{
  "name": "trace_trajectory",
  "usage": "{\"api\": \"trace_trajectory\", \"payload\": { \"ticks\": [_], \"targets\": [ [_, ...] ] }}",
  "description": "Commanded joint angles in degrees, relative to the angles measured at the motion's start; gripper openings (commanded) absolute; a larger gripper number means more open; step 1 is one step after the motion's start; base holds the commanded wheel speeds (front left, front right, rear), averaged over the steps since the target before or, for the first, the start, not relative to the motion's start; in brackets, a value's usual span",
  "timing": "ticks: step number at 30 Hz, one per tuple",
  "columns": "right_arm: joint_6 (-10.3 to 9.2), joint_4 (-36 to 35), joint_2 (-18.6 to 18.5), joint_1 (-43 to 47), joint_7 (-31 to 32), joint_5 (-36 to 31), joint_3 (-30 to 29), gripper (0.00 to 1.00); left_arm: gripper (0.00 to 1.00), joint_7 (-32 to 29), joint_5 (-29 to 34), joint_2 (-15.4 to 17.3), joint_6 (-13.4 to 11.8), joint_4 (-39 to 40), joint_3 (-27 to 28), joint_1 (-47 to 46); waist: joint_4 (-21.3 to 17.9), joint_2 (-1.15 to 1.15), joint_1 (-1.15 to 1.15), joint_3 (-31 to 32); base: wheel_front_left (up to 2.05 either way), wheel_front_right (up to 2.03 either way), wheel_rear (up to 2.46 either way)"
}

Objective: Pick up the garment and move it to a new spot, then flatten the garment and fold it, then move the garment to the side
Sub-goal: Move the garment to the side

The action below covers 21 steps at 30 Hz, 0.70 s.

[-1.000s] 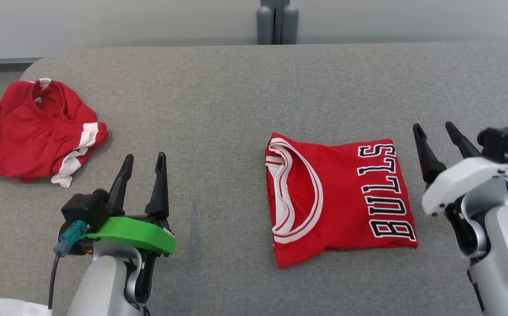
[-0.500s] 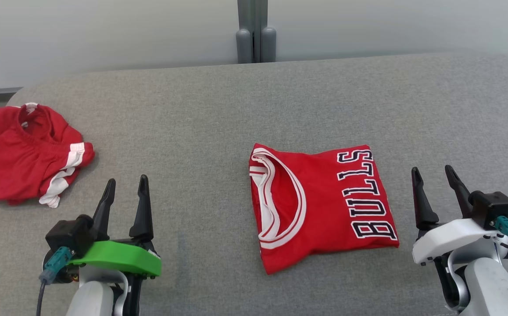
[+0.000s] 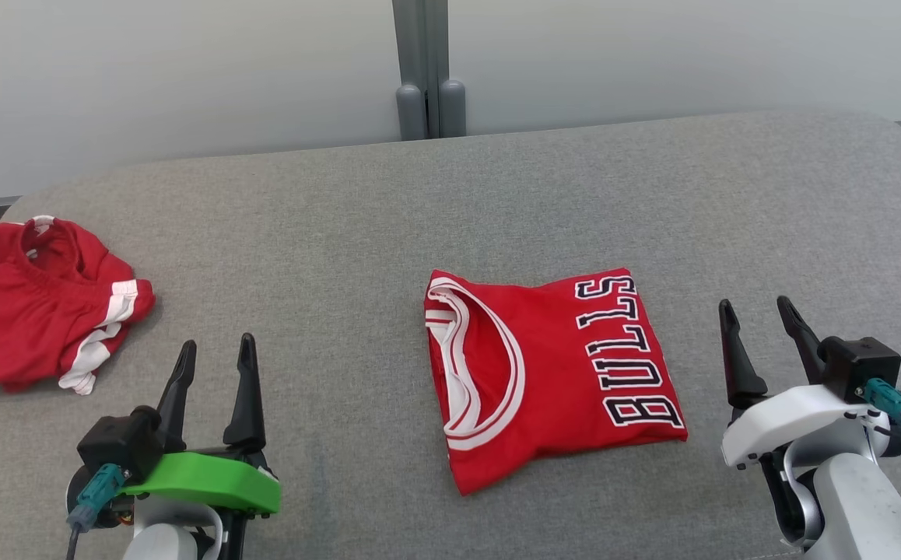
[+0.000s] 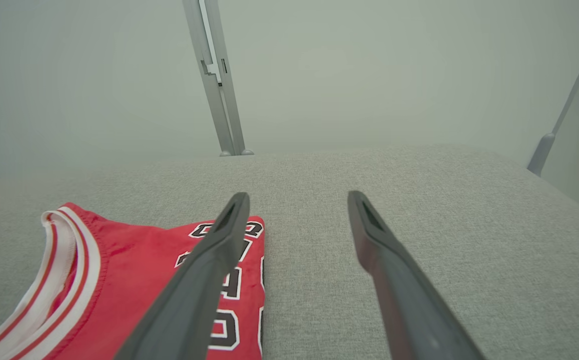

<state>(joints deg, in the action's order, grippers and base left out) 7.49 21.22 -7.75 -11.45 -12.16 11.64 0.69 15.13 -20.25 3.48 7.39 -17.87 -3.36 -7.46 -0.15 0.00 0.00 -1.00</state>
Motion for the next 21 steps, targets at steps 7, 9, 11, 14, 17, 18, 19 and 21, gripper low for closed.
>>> {"api": "trace_trajectory", "payload": {
  "ticks": [7,9,11,14,17,18,19,21],
  "targets": [
    [0.01,1.33,-0.74,-1.78,1.03,1.60,1.57,1.00,1.00,0.00,1.17,-0.07,0.16,-0.37,0.65,1.16,0.99,0.00,0.00,-0.10,0.00,0.00,0.00],
    [0.01,1.56,-0.79,-1.91,0.88,1.52,1.51,1.00,1.00,0.00,1.08,-0.09,0.16,-0.24,0.79,1.21,1.18,0.00,0.00,-0.21,0.00,0.00,0.00],
    [0.01,1.70,-0.64,-2.01,0.74,1.63,1.57,1.00,1.00,0.00,1.13,-0.13,0.16,-0.03,0.90,1.37,1.38,0.00,0.00,-0.30,0.00,0.00,0.00],
    [0.01,1.86,-0.66,-2.18,0.50,1.77,1.74,1.00,1.00,0.00,1.10,-0.17,0.16,0.09,1.06,1.38,1.53,0.00,0.00,-0.45,0.00,0.00,0.00],
    [0.01,2.07,-0.61,-2.02,0.40,1.91,1.83,1.00,1.00,0.00,1.16,-0.20,0.16,0.09,1.23,1.51,1.55,0.00,0.00,-0.53,0.00,0.00,0.00],
    [0.01,2.12,-0.61,-1.97,0.47,1.93,1.77,1.00,1.00,0.00,1.20,-0.22,0.16,0.11,1.28,1.59,1.55,0.00,0.00,-0.55,0.00,0.00,0.00],
    [0.01,2.17,-0.61,-1.90,0.47,2.03,1.68,1.00,1.00,0.00,1.24,-0.24,0.16,0.12,1.34,1.66,1.54,0.00,0.00,-0.58,0.00,0.00,0.00],
    [0.01,2.13,-0.68,-1.87,0.26,2.20,1.60,1.00,1.00,0.00,1.23,-0.28,0.16,0.13,1.36,1.70,1.49,0.00,0.00,-0.63,0.00,0.00,0.00]
  ]
}}
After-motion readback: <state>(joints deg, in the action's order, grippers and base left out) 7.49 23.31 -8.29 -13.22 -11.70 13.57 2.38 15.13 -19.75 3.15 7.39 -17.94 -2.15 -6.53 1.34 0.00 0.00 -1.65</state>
